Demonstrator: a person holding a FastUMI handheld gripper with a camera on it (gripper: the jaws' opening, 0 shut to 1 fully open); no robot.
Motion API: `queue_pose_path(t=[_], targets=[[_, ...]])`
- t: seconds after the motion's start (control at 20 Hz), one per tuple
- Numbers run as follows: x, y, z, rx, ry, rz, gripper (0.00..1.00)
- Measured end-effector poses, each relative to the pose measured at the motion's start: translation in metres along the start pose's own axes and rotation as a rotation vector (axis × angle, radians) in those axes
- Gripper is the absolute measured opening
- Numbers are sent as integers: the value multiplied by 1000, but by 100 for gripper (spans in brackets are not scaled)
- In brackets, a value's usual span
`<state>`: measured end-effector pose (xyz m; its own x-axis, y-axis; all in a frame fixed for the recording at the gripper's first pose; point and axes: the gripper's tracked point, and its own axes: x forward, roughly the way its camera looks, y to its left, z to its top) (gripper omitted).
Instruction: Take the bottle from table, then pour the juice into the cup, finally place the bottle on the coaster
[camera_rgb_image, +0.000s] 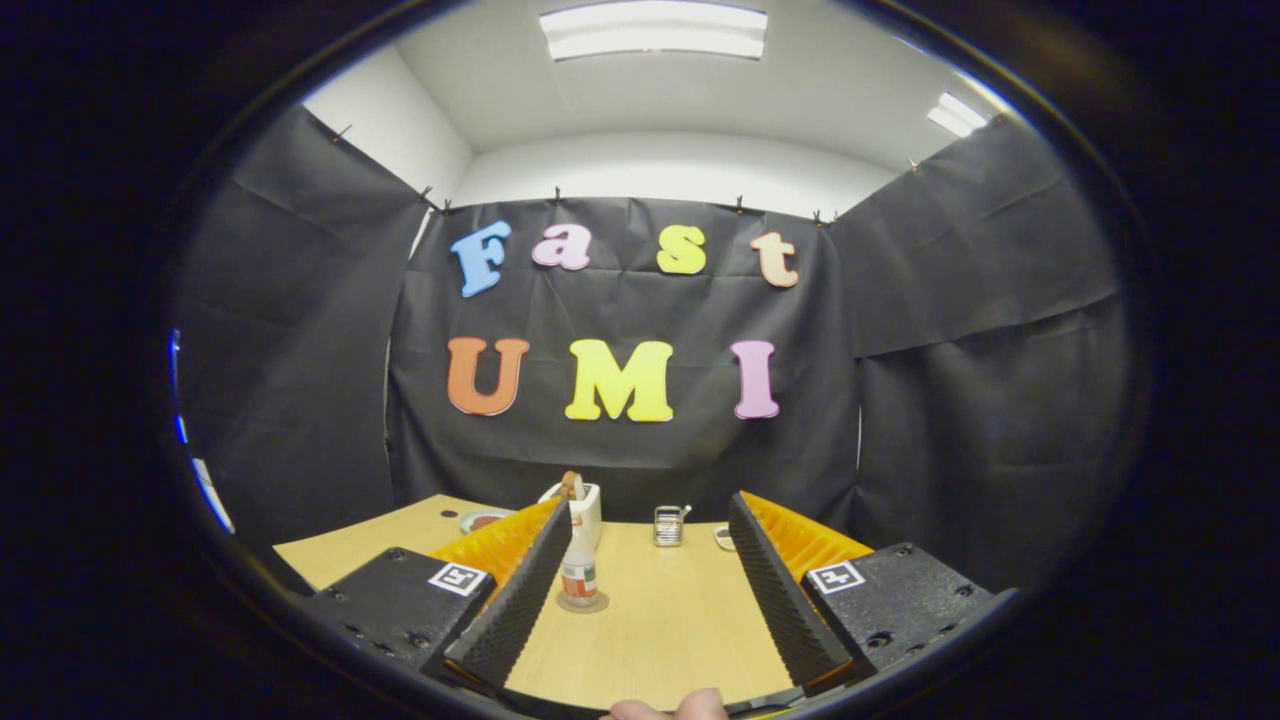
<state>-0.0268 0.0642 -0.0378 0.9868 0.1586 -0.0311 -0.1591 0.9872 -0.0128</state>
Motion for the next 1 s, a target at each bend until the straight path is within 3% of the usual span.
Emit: queue_pose_path(t=[1.0], targets=[[6,6,-7,-3,24,11,100]])
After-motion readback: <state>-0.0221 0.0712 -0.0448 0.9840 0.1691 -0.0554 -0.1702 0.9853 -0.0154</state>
